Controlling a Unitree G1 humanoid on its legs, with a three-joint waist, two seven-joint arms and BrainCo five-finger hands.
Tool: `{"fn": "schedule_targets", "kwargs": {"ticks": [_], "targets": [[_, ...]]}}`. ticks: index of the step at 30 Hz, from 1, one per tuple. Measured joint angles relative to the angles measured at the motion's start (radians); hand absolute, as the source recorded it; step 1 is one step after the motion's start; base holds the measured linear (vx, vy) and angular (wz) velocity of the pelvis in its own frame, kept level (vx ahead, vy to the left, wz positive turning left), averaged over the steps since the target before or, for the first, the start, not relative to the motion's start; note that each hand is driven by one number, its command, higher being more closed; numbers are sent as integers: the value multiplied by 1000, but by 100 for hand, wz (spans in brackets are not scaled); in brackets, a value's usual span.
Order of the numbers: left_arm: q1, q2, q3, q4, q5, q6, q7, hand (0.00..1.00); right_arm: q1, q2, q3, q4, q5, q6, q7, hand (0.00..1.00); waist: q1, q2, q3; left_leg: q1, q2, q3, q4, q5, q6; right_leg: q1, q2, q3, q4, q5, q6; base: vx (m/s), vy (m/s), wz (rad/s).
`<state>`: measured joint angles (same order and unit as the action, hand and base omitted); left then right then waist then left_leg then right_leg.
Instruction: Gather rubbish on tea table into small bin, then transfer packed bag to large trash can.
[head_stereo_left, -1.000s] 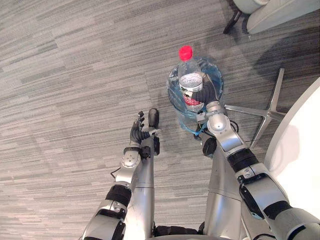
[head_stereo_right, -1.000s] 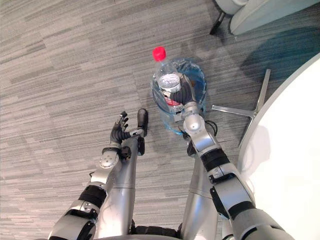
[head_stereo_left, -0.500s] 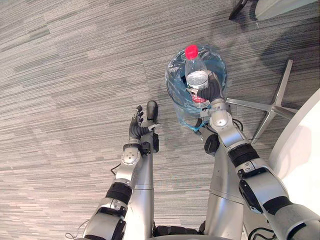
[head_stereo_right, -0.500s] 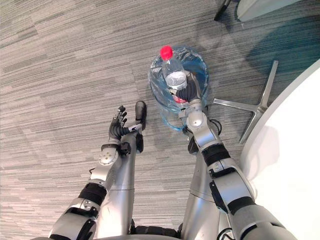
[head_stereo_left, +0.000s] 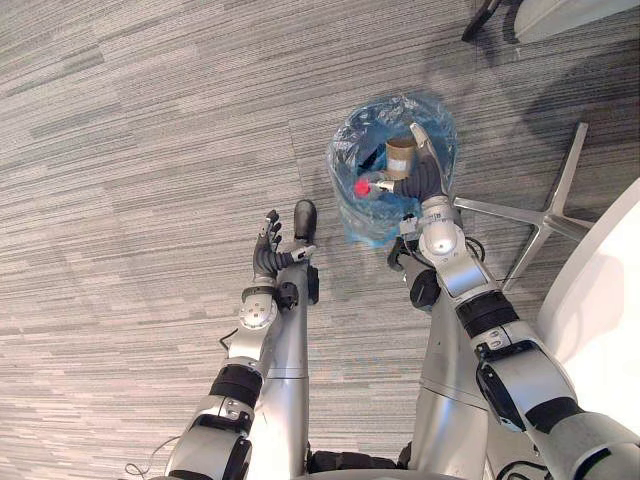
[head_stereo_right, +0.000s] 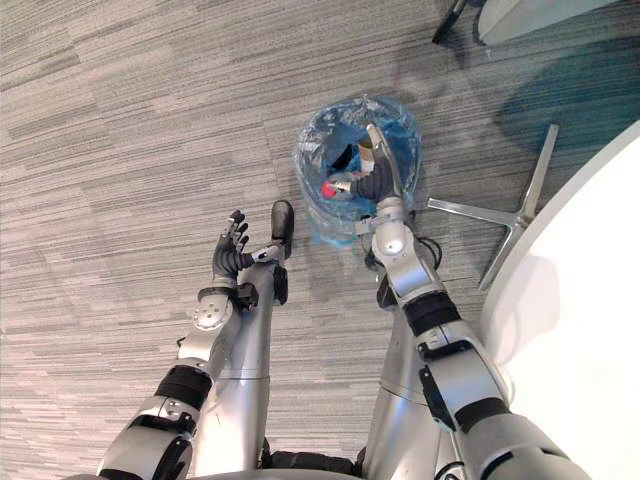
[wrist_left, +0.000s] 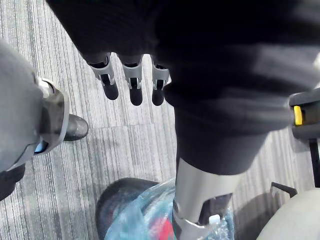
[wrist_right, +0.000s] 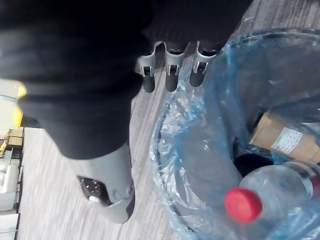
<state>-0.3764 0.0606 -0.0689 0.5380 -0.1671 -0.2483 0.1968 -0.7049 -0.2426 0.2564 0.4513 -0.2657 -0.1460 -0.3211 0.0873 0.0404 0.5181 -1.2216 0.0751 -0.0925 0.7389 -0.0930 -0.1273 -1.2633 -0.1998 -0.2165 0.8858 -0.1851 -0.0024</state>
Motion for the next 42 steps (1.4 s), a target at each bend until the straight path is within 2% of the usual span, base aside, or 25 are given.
{"fn": "schedule_targets", "kwargs": {"ticks": [4,8,16,19,20,28,31,42], "targets": [[2,4,1,0,0,0,0,0,28,0,39,-11,-91,-3,14,0,-4,-28,-15,9,12,3,-1,0,0,9,12,1,-7,0,0,-17,10,-8],[5,3,0,3,0,0,-1,0,39,-1,84,-19,-166,-3,35,0,-19,-29,-16,19,15,2,-5,0,0,20,15,-1,-11,0,0,-2,2,-1],[4,4,0,19,0,0,-1,0,46,-19,183,19,-370,1,62,0,-18,-30,-16,48,22,2,-19,4,-6,49,22,-5,-28,8,-13,0,1,-1],[4,5,0,23,-1,-3,0,0,42,-18,193,72,-427,6,61,0,-16,-41,-22,59,20,2,-49,13,-3,53,21,-8,-40,10,-15,-12,-1,6],[4,5,0,23,-2,-3,1,0,34,-19,193,93,-454,19,57,0,-17,-41,-22,59,17,2,-60,18,-5,52,21,-14,-45,9,-15,-13,-3,9],[4,4,0,35,-37,-23,15,0,22,0,180,229,-531,108,-17,0,-20,-51,-28,54,16,-4,-93,32,-7,48,18,-28,-59,8,-16,-3,-4,4],[4,4,0,37,-39,-24,24,0,20,8,179,286,-534,130,-29,0,-20,-65,-35,41,12,-4,-99,35,-4,35,12,-30,-60,8,-17,-2,3,7],[-4,4,-1,36,-57,-44,27,0,-52,30,176,407,-542,141,-24,0,-15,-64,-35,-15,4,2,-89,40,1,-24,-7,-27,-36,2,-27,-12,2,4]]}}
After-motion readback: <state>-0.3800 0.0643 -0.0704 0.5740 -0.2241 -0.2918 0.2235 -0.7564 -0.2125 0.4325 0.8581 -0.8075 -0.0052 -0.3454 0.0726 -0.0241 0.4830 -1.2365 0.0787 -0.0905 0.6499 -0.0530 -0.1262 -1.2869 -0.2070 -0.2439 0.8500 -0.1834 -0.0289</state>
